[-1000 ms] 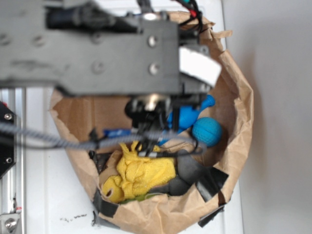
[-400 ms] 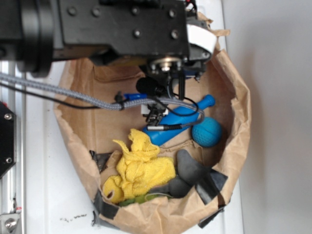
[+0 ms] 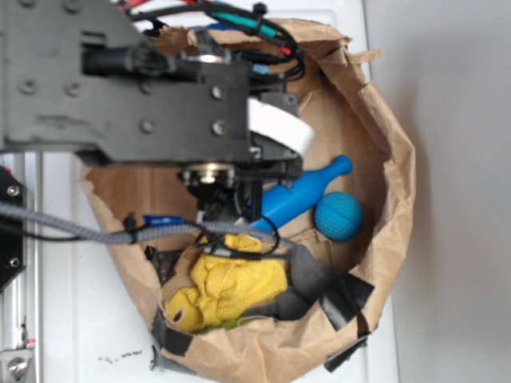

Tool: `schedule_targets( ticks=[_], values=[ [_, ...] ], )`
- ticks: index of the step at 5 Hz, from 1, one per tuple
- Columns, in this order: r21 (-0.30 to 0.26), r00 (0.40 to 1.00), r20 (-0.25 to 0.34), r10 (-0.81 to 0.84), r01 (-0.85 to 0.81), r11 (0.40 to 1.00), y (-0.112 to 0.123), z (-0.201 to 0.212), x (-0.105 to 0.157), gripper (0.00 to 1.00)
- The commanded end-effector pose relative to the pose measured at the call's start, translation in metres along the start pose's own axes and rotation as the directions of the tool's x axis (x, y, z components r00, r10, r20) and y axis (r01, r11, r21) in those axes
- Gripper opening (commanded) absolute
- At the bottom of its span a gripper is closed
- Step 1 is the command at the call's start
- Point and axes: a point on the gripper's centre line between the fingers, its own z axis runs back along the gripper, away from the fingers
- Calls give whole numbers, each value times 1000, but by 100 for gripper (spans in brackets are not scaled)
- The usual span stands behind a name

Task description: Grab the blue sponge.

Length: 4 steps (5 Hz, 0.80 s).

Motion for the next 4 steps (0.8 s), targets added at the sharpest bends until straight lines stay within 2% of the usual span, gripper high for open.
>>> schedule_targets(
  ticks=[1, 2, 4],
  values=[
    [68, 1000, -15, -2, 3, 998, 6, -17, 13, 100],
    [122, 999, -39, 9, -4, 992, 16, -39, 5, 100],
    [77, 1000, 11, 29, -30, 997, 39, -12, -9, 100]
  ],
)
